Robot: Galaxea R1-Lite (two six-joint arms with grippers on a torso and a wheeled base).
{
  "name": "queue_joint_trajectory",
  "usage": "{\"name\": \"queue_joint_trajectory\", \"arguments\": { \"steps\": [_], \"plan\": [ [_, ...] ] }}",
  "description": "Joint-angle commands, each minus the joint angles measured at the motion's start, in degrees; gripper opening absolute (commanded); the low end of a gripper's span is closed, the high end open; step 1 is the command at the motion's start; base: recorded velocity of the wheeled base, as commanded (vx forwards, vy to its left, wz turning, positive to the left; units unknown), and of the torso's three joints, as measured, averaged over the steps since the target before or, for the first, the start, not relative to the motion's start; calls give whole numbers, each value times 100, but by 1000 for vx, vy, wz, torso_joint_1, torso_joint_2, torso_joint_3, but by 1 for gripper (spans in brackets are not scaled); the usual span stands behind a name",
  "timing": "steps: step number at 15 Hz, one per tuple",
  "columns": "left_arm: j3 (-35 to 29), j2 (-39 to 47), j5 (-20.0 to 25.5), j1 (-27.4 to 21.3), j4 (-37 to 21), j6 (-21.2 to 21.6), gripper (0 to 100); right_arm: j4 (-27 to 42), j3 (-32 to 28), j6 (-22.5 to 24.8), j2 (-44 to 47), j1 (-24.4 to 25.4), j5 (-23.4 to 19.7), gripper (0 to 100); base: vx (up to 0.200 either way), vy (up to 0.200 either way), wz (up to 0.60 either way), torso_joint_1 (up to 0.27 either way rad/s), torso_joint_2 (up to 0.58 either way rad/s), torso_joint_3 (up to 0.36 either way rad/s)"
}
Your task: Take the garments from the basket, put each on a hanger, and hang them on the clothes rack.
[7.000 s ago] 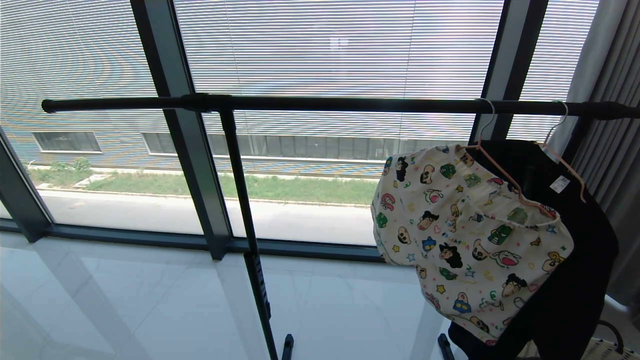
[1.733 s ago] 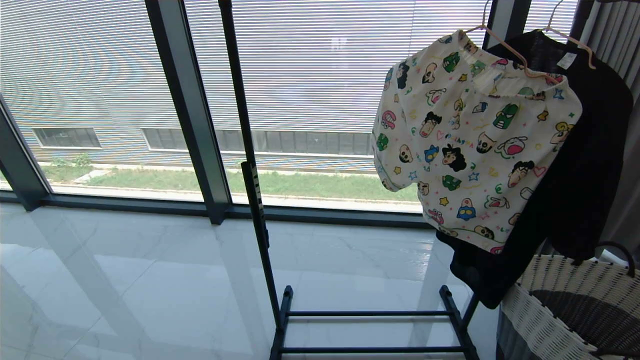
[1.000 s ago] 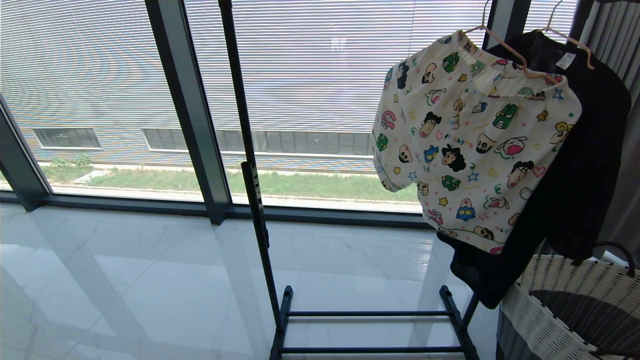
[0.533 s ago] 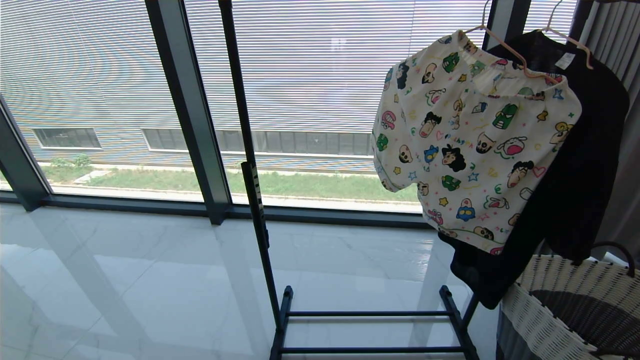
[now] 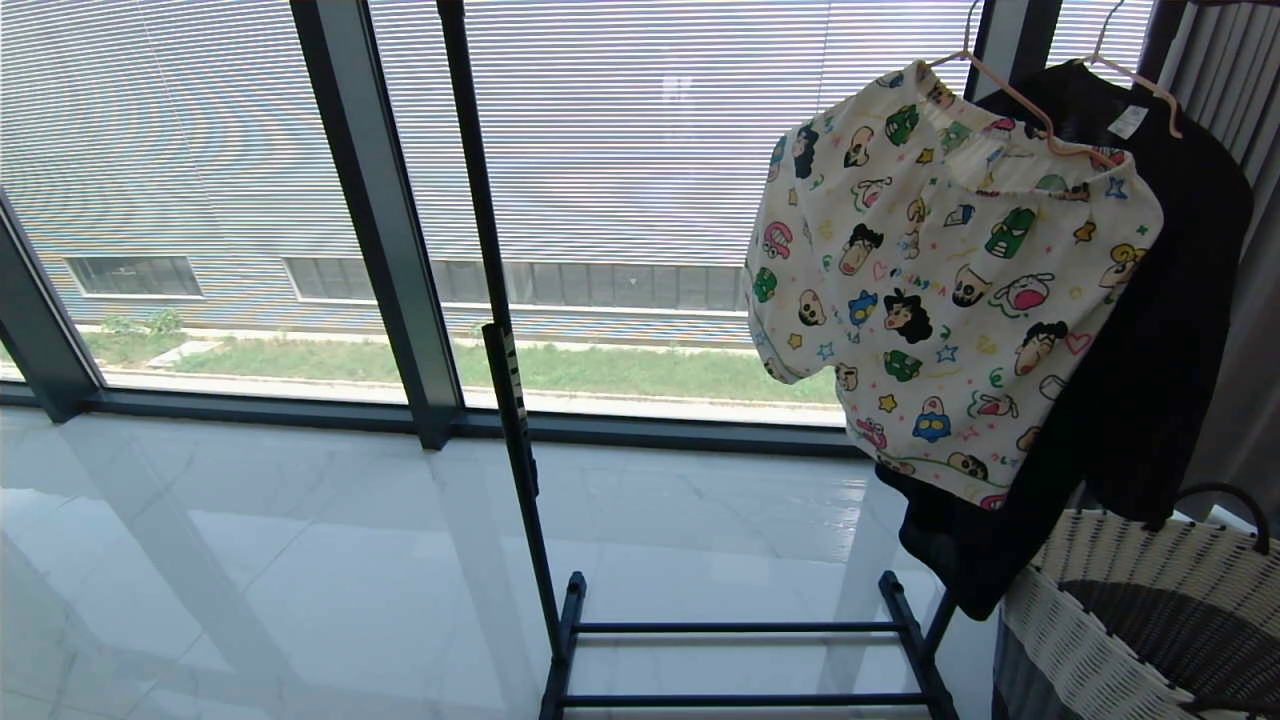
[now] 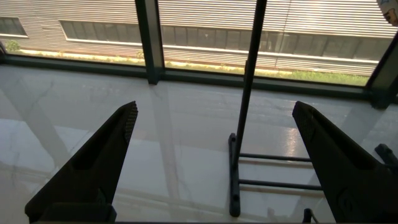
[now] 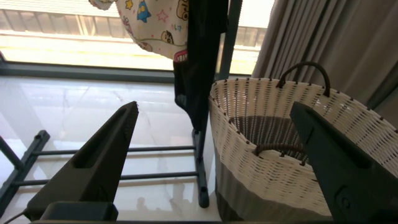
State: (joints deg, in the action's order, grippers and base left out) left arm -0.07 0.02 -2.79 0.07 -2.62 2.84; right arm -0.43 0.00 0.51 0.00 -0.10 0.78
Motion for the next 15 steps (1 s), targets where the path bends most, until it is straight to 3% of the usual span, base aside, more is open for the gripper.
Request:
{"name": "queue_joint_trajectory", "arguments": {
  "steps": [1, 15],
  "plan": [
    [-1, -2, -11, 1, -2, -3, 100, -1, 0, 2, 0, 1, 1, 100, 0, 0, 0, 0, 0, 0],
    [-1, -2, -2, 1, -2, -3, 100, -1, 0, 2, 0, 1, 1, 100, 0, 0, 0, 0, 0, 0]
  ]
}}
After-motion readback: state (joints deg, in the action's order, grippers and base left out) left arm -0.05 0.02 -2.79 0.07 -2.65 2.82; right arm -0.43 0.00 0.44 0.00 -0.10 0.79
